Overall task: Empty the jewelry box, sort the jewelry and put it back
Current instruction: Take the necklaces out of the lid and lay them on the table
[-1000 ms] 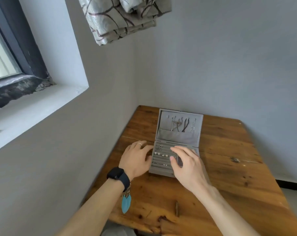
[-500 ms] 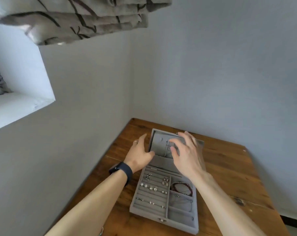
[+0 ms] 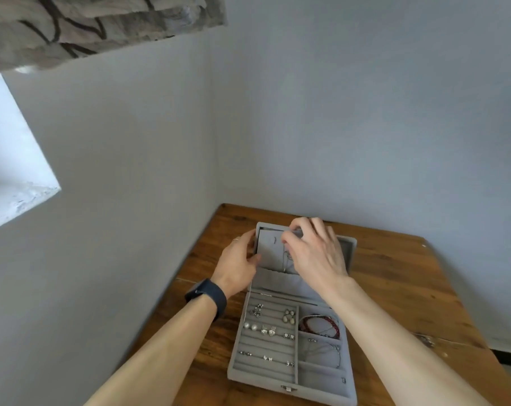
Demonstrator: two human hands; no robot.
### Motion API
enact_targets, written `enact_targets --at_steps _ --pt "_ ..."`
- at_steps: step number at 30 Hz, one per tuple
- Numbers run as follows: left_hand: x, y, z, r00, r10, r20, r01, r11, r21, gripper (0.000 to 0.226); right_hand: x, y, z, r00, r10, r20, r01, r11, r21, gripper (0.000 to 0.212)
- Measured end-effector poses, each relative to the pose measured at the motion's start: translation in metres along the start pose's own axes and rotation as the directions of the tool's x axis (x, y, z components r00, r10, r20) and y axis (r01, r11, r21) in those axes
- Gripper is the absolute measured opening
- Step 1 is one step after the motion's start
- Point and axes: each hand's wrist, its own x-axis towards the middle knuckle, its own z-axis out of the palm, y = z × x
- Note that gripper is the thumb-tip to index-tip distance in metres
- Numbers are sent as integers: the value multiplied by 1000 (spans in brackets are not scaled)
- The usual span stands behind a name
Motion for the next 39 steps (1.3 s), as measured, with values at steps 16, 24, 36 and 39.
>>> enact_targets --at_steps 16,24,36,39 --pt "-15 30 -17 999 -23 42 20 996 81 65 7 5 -82 981 145 -128 -69 882 467 5" --pt "-53 108 -71 987 153 56 -149 987 -66 57 -12 -7 -161 974 135 -183 -24 863 505 2" --pt "-171 170 -99 929 349 121 -323 926 -194 22 -111 -39 -217 988 154 32 -125 646 753 9" --pt "-199 159 -91 917 342 205 -304 933 -195 20 -149 -49 -211 972 195 128 -217 549 807 18"
